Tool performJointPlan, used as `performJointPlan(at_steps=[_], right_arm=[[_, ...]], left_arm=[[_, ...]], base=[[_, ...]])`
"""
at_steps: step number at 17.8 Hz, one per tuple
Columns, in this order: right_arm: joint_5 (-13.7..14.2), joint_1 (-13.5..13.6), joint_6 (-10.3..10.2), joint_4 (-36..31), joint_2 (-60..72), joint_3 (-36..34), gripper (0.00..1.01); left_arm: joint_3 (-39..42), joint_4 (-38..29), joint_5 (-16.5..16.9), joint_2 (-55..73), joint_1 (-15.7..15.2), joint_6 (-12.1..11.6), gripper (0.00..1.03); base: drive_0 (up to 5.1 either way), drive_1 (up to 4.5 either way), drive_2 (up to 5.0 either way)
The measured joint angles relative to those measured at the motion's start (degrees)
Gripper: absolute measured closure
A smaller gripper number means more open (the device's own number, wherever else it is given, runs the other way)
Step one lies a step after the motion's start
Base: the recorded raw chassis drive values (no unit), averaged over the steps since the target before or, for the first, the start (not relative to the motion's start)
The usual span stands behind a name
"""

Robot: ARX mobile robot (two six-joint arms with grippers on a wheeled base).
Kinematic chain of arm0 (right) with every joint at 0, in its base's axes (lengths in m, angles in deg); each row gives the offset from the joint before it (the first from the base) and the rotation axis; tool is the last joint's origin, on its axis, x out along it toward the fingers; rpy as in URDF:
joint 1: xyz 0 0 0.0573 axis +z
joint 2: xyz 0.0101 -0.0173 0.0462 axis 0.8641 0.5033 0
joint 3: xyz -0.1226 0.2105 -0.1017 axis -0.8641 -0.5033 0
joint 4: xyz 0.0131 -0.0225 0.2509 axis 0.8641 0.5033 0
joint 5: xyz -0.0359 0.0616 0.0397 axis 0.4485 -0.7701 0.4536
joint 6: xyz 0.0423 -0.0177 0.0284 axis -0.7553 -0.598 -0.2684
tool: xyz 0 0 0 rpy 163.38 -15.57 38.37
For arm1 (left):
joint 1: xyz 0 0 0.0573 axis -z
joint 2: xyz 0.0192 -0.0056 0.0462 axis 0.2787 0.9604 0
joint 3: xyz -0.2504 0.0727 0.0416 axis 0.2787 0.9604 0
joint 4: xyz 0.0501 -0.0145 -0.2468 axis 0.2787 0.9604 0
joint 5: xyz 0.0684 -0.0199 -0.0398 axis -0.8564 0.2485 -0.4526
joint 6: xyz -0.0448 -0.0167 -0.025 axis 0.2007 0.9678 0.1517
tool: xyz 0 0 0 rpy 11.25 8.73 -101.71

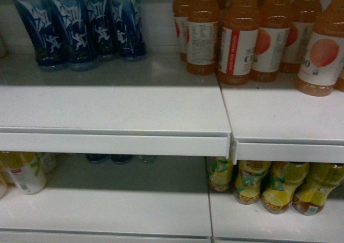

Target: Move water from second to third shelf

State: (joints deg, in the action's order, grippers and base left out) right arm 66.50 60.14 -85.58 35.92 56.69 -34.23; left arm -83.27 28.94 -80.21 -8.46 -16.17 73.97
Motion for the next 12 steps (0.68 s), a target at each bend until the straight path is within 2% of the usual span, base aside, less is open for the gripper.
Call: performJointPlan(at_steps=[12], right_arm=[[0.00,0.00,0.00,0.04,0.00,0.00,0.61]], left_arm=[[0.00,-0.02,-0.02,0.00,0.00,0.00,0.05]], base=[[-4.9,2.55,2.5]])
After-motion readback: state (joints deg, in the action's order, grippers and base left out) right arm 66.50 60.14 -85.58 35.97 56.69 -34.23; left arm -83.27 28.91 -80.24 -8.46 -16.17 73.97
